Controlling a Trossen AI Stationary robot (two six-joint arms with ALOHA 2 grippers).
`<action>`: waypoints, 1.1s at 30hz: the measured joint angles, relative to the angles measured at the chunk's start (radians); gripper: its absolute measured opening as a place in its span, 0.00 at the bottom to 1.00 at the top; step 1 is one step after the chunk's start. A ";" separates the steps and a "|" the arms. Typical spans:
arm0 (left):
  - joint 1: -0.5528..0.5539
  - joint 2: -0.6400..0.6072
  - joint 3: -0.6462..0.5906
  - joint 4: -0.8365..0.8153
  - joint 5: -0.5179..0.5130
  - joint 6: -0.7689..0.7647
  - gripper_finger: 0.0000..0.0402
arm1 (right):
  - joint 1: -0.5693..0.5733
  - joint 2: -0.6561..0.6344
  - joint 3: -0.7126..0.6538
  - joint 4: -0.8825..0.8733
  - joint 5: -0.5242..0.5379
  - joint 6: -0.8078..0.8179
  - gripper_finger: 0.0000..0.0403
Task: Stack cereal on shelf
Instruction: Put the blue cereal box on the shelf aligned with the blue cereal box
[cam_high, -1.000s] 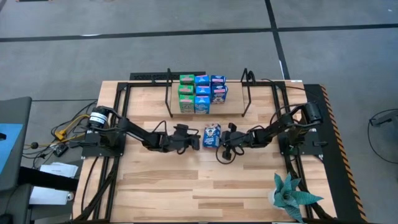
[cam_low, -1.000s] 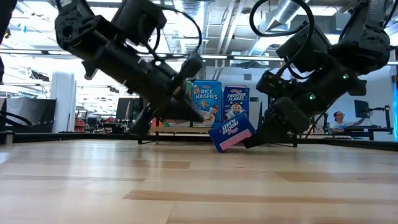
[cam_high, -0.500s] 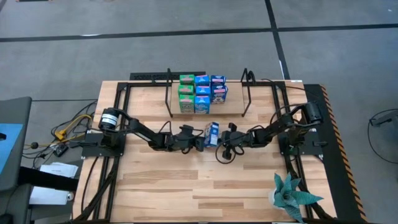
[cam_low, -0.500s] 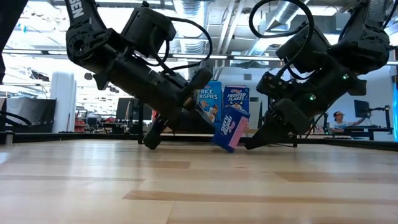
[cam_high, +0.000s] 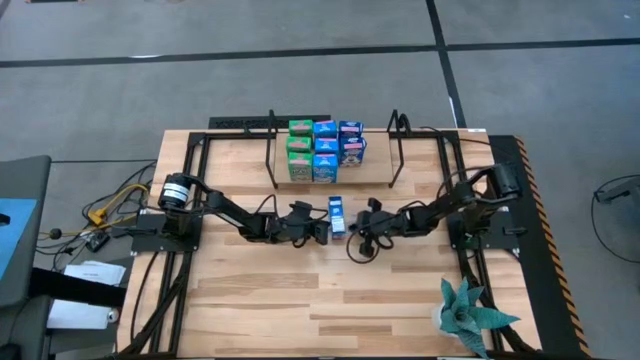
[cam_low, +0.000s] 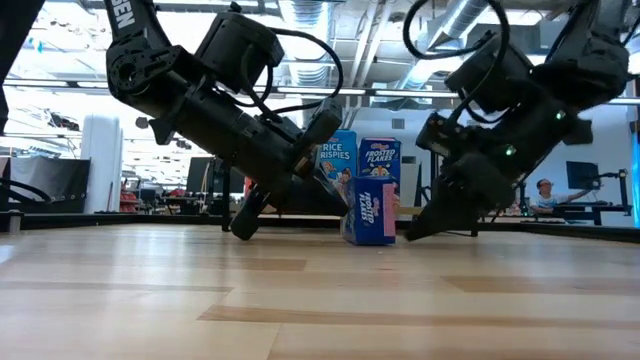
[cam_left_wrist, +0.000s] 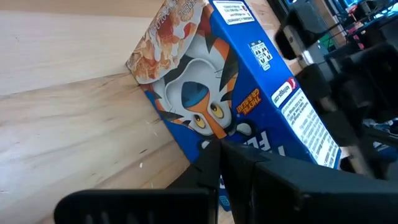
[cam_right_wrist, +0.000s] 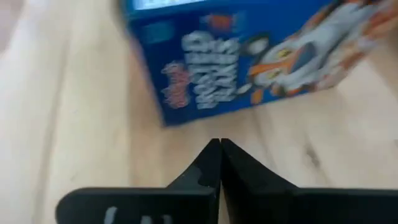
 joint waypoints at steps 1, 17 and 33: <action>0.000 0.000 0.000 -0.002 0.000 -0.001 0.00 | -0.001 -0.033 0.000 -0.055 -0.032 -0.014 0.11; 0.000 0.002 -0.001 -0.006 0.000 0.018 0.00 | -0.087 -0.421 0.142 -0.343 -0.206 -0.516 0.66; 0.029 0.006 -0.004 -0.007 -0.226 0.081 0.00 | -0.113 -0.256 0.360 -0.514 -0.204 -0.689 0.67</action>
